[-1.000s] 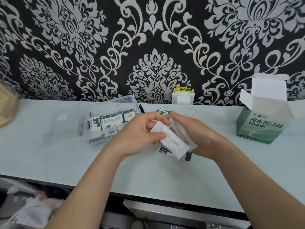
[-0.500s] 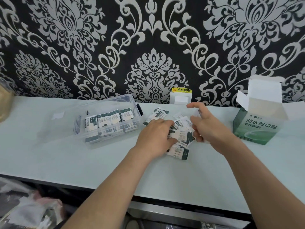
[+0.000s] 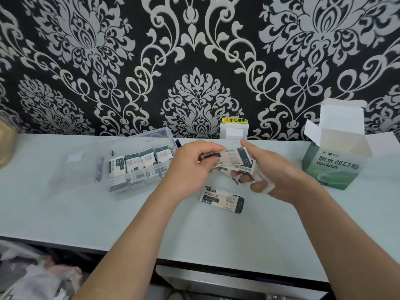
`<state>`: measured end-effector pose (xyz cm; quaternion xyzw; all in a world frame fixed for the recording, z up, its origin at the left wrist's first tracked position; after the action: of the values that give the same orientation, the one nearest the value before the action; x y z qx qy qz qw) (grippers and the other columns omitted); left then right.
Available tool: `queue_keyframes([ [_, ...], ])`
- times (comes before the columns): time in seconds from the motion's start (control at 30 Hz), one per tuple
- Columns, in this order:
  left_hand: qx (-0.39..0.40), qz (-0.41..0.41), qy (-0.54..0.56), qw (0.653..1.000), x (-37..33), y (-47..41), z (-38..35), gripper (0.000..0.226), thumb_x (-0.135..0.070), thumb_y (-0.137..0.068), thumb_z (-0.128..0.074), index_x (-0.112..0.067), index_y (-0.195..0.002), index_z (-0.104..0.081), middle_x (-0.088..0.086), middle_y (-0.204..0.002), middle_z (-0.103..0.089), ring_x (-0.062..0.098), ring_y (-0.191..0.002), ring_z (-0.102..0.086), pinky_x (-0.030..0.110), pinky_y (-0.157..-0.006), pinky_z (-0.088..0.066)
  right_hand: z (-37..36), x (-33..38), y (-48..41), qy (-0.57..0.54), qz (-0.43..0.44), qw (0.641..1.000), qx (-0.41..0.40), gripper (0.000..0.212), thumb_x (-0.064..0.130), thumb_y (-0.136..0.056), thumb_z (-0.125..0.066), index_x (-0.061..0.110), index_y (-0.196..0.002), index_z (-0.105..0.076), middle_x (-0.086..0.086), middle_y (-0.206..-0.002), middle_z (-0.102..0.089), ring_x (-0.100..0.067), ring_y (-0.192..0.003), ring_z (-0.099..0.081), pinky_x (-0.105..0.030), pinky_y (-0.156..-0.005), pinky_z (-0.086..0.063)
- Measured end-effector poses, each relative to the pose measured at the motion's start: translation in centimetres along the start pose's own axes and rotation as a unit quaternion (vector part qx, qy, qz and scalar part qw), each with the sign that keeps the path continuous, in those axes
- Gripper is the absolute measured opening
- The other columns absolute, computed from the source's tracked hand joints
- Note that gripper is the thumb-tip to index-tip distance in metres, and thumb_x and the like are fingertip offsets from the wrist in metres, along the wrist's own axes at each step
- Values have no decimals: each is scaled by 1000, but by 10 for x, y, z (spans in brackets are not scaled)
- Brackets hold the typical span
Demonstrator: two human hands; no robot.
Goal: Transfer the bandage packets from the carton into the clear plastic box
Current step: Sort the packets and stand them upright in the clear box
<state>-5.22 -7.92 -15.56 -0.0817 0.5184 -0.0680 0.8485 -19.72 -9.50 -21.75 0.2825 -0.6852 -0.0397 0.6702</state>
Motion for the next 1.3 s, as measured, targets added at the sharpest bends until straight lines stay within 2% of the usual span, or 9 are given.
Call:
queue_keyframes([
  [0.13, 17, -12, 10, 1000, -5, 3, -5, 50, 4, -89, -59, -46, -82, -66, -10, -87, -65, 12, -78, -62, 26, -67, -55, -33, -1, 8, 6, -12, 991, 130, 45, 55, -91, -48, 15, -105, -65, -12, -81, -65, -15, -62, -54, -13, -34, -22],
  [0.3, 12, -3, 1, 1000, 0, 3, 9, 44, 3, -84, -66, -40, -93, -70, -4, -88, -70, 23, -80, -63, 33, -74, -55, -39, 4, 9, 9, 14, 989, 150, 44, 52, -85, -55, 17, -110, -64, -12, -82, -65, -13, -57, -48, -14, -36, -20],
  [0.43, 12, 3, 22, 1000, -3, 6, 16, 36, 3, -86, -65, -33, -89, -72, -8, -75, -69, 6, -71, -60, 24, -74, -52, -44, 5, 9, 1, 22, 987, 162, 45, 52, -88, -52, 15, -113, -62, -12, -82, -65, -15, -56, -51, -13, -33, -20],
  [0.53, 24, 16, 71, 997, -6, 9, 16, 23, -2, -88, -64, -23, -90, -73, 11, -83, -71, 9, -67, -58, 24, -65, -52, -46, 8, 8, -11, 36, 987, 159, 28, 33, -97, -50, 11, -110, -59, -12, -78, -64, -16, -52, -51, -12, -30, -22],
  [0.63, 24, 50, 95, 994, -2, 10, 15, 8, -9, -86, -70, -15, -88, -75, 4, -72, -68, 8, -54, -56, 21, -55, -48, -49, 9, 8, 9, 54, 986, 155, 18, 24, -96, -54, 13, -109, -59, -11, -77, -65, -18, -52, -56, -14, -32, -20],
  [0.83, 91, 52, 320, 942, -11, 15, 16, 19, -5, -72, -77, -13, -90, -77, 7, -77, -66, 12, -63, -60, 19, -65, -51, -66, 21, 10, -119, 80, 969, 200, 11, 13, -87, -56, 15, -97, -53, -2, -67, -50, -7, -50, -46, -11, -36, -18],
  [1.03, -30, 45, 237, 970, -4, 13, 38, 25, -20, -89, -64, -13, -65, -62, 2, -54, -42, 11, -49, -34, 24, -51, -27, -83, 15, 5, -133, 41, 973, 186, 25, 31, -101, -40, 16, -93, -58, -5, -64, -50, -12, -43, -45, -15, -35, -29],
  [1.17, -8, 48, 55, 997, -10, 19, 21, 25, -14, -93, -61, -13, -68, -64, -4, -53, -54, 7, -38, -48, 19, -49, -41, -88, 10, 1, -168, 7, 974, 154, 60, 64, -90, -40, 11, -86, -69, -9, -63, -58, -19, -47, -56, -22, -43, -45],
  [1.3, -97, 0, -147, 984, -17, 17, 30, 18, -22, -80, -73, -34, -88, -62, -9, -92, -51, 0, -81, -52, 18, -72, -42, -91, 10, -4, -222, -5, 963, 150, 34, 49, -93, -51, 17, -94, -62, -1, -64, -46, -8, -38, -39, -14, -30, -27],
])
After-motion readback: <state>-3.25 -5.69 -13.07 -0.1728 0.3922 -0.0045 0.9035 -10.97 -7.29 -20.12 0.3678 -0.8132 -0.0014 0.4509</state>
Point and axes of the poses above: each hand's wrist, its own y-axis away from the middle knuckle, its own z-axis out of the back of the hand, x = y × z, the point moved 9 cm from there along -y, towards the middle knuckle
